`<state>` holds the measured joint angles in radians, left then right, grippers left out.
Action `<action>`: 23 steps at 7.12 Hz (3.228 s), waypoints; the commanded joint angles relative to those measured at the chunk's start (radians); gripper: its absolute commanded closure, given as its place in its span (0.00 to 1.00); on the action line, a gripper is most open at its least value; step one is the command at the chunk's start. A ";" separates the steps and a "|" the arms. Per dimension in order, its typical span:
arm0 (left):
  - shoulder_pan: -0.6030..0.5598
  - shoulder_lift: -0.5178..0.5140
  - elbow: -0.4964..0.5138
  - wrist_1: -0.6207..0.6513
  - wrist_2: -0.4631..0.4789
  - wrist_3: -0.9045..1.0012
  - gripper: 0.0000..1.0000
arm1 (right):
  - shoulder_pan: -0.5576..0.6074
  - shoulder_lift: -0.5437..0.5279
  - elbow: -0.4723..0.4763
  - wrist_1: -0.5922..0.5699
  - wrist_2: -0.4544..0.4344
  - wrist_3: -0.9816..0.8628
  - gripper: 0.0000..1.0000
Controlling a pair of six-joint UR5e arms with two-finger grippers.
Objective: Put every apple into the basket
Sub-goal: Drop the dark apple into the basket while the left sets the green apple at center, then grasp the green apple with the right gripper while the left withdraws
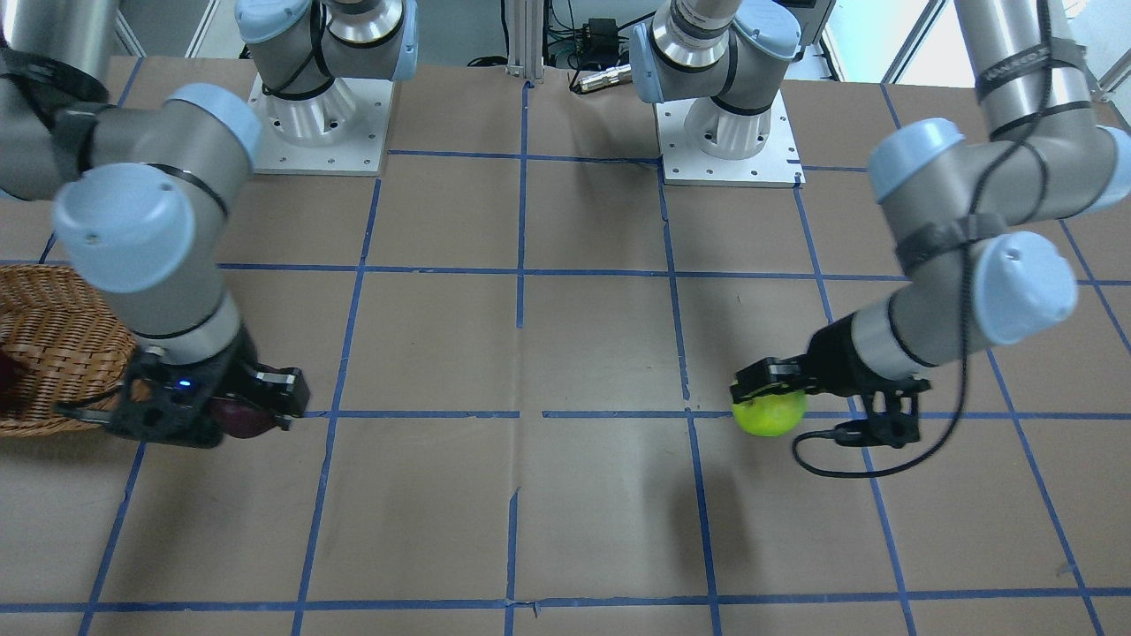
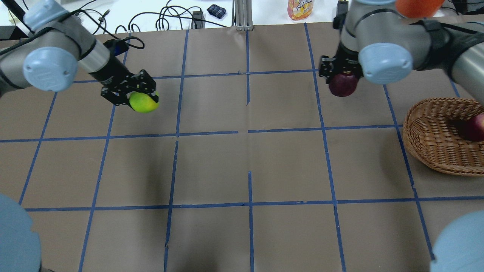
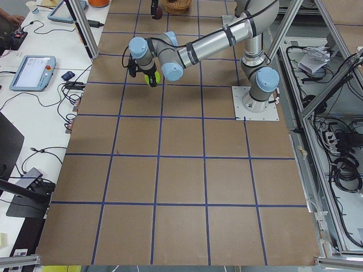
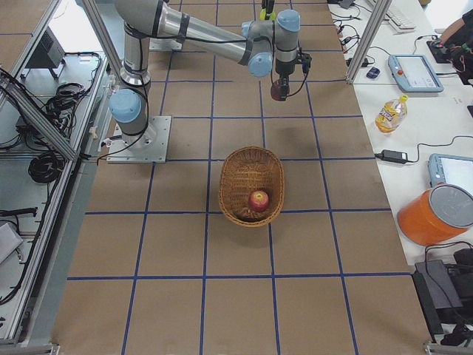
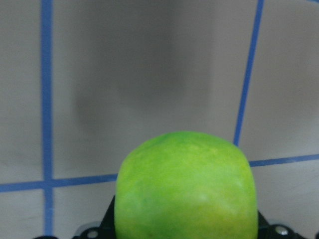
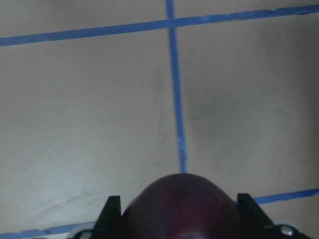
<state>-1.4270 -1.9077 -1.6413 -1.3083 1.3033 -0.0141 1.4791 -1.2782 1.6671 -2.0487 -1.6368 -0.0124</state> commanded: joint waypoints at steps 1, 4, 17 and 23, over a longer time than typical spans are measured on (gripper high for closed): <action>-0.297 -0.043 -0.014 0.226 0.054 -0.441 0.83 | -0.280 -0.087 0.173 -0.093 0.043 -0.314 0.52; -0.464 -0.135 -0.005 0.357 0.166 -0.585 0.79 | -0.547 -0.067 0.229 -0.120 0.057 -0.557 0.56; -0.236 0.224 -0.008 0.010 0.245 -0.043 0.00 | -0.025 -0.207 0.241 -0.025 0.101 -0.059 0.00; -0.095 0.366 0.094 -0.256 0.246 0.100 0.00 | 0.441 0.204 -0.115 -0.041 0.095 0.436 0.00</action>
<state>-1.5291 -1.5140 -1.6005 -1.5538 1.5701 0.0841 1.8965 -1.1029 1.5601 -2.0898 -1.5427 0.3958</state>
